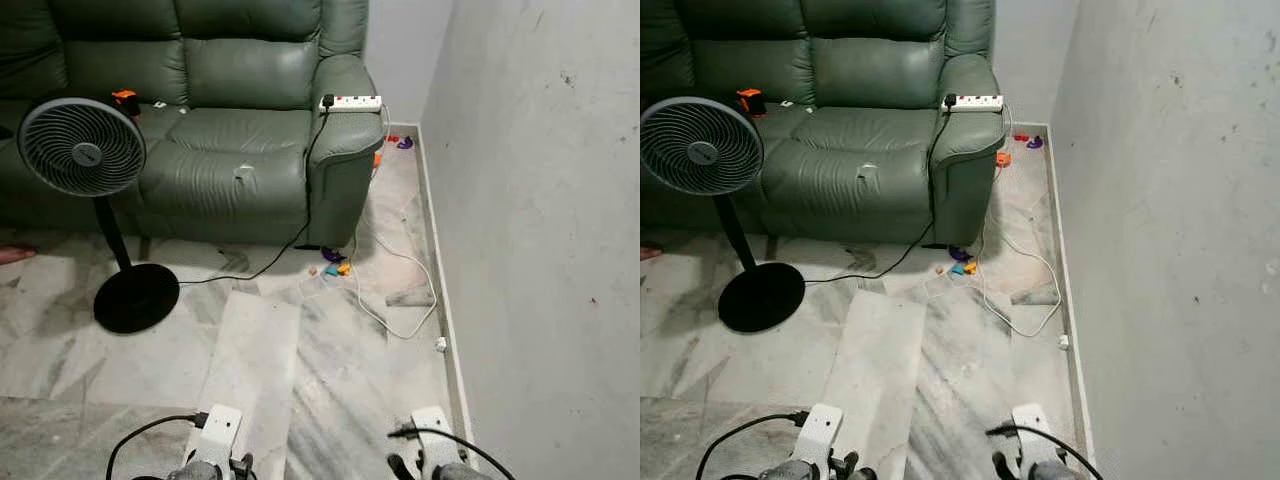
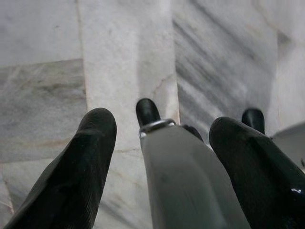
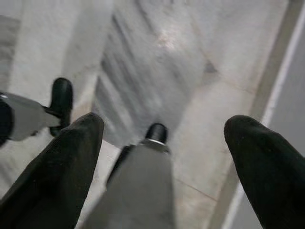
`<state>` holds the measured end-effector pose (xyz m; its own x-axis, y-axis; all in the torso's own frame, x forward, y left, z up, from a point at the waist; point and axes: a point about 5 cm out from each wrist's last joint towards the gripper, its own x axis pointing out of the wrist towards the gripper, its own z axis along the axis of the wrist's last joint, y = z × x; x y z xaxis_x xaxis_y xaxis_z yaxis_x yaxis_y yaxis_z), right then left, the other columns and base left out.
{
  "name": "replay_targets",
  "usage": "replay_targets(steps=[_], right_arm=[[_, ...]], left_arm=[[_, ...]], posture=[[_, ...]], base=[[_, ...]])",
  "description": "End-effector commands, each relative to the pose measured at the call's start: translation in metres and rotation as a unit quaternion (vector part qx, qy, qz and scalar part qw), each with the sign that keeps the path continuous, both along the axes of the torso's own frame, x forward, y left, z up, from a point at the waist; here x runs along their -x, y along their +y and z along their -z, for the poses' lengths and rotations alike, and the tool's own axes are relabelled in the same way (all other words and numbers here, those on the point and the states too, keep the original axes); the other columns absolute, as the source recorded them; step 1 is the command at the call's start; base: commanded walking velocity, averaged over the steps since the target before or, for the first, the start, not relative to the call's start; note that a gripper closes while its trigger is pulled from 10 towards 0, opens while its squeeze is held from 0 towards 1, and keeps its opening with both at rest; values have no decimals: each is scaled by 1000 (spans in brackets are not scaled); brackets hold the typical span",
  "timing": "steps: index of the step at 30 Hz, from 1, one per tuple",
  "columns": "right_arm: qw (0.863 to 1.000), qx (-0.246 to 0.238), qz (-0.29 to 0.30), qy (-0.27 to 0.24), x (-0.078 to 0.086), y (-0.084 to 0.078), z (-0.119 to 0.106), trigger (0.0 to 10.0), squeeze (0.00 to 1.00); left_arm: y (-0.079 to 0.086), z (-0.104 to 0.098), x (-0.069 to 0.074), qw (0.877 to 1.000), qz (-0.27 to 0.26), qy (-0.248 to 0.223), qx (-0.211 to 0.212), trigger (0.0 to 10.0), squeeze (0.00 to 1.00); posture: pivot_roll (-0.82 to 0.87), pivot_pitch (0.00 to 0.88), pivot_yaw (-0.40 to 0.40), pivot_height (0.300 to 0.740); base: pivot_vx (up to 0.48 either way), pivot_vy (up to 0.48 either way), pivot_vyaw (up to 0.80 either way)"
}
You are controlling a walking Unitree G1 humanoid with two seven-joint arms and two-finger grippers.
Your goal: Hang keys on a hook
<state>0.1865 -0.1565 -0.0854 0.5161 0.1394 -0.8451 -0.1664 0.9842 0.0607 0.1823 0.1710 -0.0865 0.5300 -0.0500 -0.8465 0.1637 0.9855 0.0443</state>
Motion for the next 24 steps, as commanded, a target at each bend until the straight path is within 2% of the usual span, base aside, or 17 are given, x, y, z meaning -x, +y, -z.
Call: replay_targets(steps=[1,4,10,16,24], right_arm=[[1000,-2,16,10,4,-6,2,10000,0],[1000,-7,22,11,5,-9,2,10000,0],[1000,-7,14,16,9,-9,4,10000,0],[1000,-2,-5,14,9,-8,3,10000,0],[1000,1,-29,8,5,-3,2,10000,0]], left_arm=[[21,2,8,999,-41,6,-12,10000,0],[31,1,11,998,-62,5,-17,10000,0],[37,3,17,999,-45,16,-18,10000,0],[31,6,24,999,-33,28,-9,10000,0],[27,7,25,999,-20,29,-7,10000,0]], posture=[[44,124,-15,740],[42,125,-14,740],[39,123,-14,740],[35,119,-17,740],[39,114,-23,740]], base=[[0,0,0],[0,0,0],[0,0,0],[0,0,0],[0,0,0]])
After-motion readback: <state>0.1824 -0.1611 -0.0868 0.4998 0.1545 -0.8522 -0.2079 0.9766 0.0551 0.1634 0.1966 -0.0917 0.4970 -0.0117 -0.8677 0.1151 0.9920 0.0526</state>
